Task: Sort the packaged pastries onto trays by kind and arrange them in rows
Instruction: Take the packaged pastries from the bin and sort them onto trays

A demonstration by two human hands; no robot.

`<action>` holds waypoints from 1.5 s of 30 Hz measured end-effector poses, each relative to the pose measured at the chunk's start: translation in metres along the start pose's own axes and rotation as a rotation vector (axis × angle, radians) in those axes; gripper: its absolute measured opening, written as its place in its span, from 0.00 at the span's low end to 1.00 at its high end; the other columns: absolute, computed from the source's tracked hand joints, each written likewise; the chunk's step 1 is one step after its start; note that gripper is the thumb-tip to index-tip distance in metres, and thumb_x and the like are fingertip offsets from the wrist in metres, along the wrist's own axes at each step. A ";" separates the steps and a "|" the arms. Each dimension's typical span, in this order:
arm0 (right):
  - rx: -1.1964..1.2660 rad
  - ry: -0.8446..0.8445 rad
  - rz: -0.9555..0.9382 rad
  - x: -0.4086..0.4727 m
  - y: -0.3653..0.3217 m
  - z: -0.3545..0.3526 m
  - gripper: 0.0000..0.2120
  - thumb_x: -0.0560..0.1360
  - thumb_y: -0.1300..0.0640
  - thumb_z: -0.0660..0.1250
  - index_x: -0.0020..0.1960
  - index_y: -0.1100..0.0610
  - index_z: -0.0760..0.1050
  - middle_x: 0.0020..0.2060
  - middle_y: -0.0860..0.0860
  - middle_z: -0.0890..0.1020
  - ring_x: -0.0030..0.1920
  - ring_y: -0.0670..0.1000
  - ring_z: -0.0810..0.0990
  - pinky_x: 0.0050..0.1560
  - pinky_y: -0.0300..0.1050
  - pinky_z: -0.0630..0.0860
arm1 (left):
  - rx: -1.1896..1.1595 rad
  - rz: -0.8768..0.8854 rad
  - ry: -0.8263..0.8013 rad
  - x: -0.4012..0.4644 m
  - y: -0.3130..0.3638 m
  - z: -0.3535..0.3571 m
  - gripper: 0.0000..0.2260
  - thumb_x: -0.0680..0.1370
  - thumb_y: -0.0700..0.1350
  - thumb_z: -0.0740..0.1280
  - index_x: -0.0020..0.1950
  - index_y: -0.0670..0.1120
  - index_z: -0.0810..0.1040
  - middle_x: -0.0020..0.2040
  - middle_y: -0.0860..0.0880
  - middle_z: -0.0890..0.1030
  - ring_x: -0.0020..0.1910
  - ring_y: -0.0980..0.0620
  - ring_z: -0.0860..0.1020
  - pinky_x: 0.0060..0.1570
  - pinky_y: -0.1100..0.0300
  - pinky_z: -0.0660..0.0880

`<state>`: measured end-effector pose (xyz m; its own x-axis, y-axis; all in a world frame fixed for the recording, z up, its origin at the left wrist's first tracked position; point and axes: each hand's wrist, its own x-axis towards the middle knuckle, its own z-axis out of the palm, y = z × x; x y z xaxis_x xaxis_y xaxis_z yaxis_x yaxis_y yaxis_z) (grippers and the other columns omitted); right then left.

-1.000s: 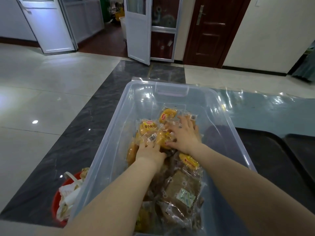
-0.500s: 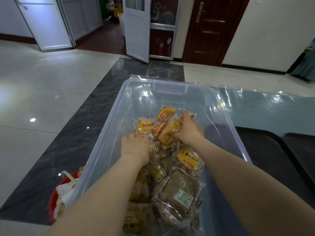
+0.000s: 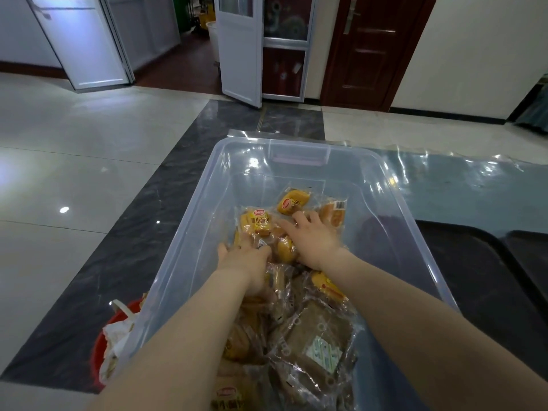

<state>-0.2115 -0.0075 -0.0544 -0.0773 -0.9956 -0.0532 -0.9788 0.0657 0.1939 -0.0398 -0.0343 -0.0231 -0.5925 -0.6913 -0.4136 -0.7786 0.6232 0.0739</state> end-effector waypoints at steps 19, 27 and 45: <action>0.304 0.348 0.242 -0.030 0.019 -0.079 0.25 0.69 0.64 0.66 0.64 0.50 0.66 0.58 0.53 0.71 0.56 0.58 0.71 0.50 0.49 0.68 | -0.104 0.013 0.593 -0.022 0.004 -0.047 0.05 0.71 0.46 0.65 0.38 0.54 0.69 0.38 0.55 0.72 0.38 0.52 0.72 0.45 0.53 0.55; 0.485 0.648 0.307 -0.091 0.057 -0.128 0.27 0.66 0.60 0.73 0.61 0.47 0.68 0.56 0.49 0.71 0.56 0.52 0.70 0.54 0.45 0.70 | -0.131 0.152 0.933 -0.053 0.020 -0.073 0.14 0.67 0.51 0.74 0.40 0.61 0.69 0.43 0.61 0.71 0.42 0.58 0.71 0.46 0.56 0.54; 0.796 0.841 0.661 -0.300 0.254 -0.060 0.24 0.68 0.56 0.76 0.60 0.49 0.70 0.54 0.47 0.71 0.51 0.44 0.69 0.48 0.40 0.66 | -0.358 0.292 0.913 -0.084 0.286 -0.070 0.12 0.66 0.60 0.72 0.40 0.57 0.73 0.41 0.59 0.72 0.39 0.59 0.71 0.33 0.65 0.63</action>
<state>-0.4254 0.3040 0.0692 -0.7193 -0.4810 0.5012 -0.6686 0.2835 -0.6875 -0.2269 0.1768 0.0961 -0.5836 -0.6381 0.5022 -0.5060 0.7695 0.3898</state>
